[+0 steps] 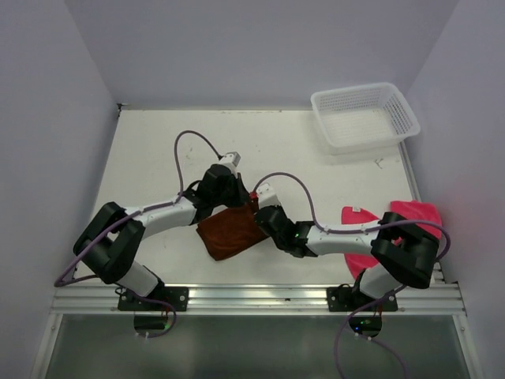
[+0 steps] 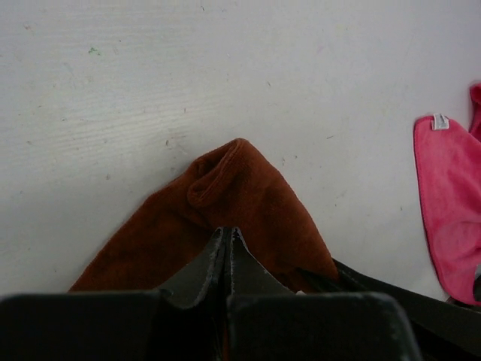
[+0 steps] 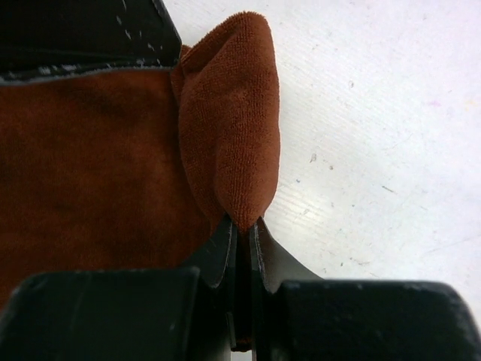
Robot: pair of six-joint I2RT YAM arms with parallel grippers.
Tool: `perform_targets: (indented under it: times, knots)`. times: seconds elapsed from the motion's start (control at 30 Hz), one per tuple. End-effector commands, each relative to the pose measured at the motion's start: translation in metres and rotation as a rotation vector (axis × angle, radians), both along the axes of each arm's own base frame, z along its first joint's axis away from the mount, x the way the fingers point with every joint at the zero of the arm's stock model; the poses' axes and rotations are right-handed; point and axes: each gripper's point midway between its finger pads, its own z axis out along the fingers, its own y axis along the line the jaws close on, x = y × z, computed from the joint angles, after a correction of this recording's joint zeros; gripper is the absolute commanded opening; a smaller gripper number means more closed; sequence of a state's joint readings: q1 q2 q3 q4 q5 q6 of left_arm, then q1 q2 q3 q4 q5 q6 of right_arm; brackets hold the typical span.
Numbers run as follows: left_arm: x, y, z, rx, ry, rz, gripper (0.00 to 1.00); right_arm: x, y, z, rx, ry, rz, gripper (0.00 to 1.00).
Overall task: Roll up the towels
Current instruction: Roll the towel
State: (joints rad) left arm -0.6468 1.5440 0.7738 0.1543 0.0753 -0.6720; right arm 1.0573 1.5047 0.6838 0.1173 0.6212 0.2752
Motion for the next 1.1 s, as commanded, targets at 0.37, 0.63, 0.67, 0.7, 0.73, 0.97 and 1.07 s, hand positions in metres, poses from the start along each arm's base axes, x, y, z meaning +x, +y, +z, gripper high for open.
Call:
perform_targets:
  times: [0.37, 0.63, 0.67, 0.7, 0.73, 0.97, 1.07]
  knots:
    - [0.022, 0.045, 0.041, -0.137, -0.043, 0.116, 0.00, -0.005, 0.030, -0.003, -0.455, -0.270, -0.024, 0.00]
    - [0.031, 0.027, 0.062, -0.203, -0.084, 0.018, 0.00, -0.016, 0.054, -0.032, -0.573, -0.247, 0.080, 0.00]
    - [0.032, 0.025, 0.066, -0.217, -0.098, 0.008, 0.00, -0.016, 0.056, -0.033, -0.571, -0.244, 0.084, 0.00]
    - [0.030, 0.021, 0.067, -0.229, -0.097, -0.018, 0.00, -0.016, 0.058, -0.034, -0.570, -0.242, 0.086, 0.00]
    - [0.027, 0.018, 0.068, -0.239, -0.100, -0.039, 0.00, -0.017, 0.056, -0.036, -0.591, -0.234, 0.093, 0.00]
    - [0.012, -0.009, 0.079, -0.302, -0.179, -0.243, 0.00, -0.018, 0.058, -0.045, -0.638, -0.203, 0.115, 0.00]
    - [0.000, -0.020, 0.072, -0.329, -0.170, -0.332, 0.00, -0.018, 0.058, -0.046, -0.644, -0.199, 0.116, 0.00]
